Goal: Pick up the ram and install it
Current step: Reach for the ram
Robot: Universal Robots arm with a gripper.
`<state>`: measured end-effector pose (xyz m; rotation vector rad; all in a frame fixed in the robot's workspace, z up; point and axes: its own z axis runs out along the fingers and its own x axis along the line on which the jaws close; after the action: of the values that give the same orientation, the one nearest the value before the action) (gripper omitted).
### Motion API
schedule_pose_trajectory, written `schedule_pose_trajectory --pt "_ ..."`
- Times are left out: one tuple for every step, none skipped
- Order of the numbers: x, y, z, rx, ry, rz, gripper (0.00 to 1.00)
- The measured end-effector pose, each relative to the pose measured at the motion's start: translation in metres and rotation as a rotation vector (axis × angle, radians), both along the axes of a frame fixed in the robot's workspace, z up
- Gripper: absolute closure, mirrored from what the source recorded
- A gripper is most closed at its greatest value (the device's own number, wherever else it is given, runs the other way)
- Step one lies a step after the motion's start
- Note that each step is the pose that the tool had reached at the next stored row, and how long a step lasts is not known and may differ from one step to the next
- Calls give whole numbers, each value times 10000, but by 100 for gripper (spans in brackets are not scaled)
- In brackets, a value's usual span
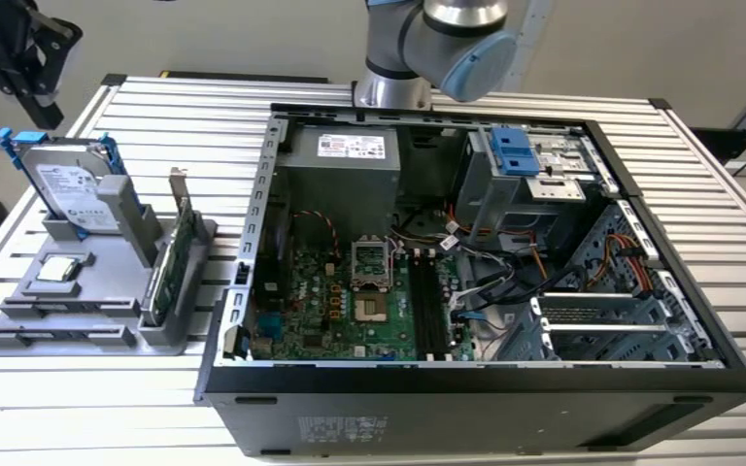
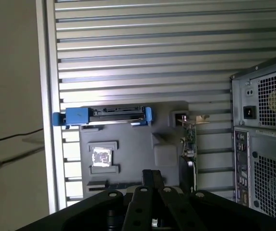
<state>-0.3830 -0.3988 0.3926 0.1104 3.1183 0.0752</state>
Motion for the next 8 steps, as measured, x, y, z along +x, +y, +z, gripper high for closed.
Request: schedule_pose_trajectory --pt "-11 0 0 0 0 0 100" --pt "-23 0 0 0 -1 0 100" --pt "-38 0 0 0 1 -1 100" --pt "-53 0 0 0 1 0 100" --pt "-69 0 0 0 0 0 100" --pt "-87 0 0 0 0 -1 100" --pt "-103 0 0 0 0 0 100" --pt "-120 0 0 0 0 -1 100"
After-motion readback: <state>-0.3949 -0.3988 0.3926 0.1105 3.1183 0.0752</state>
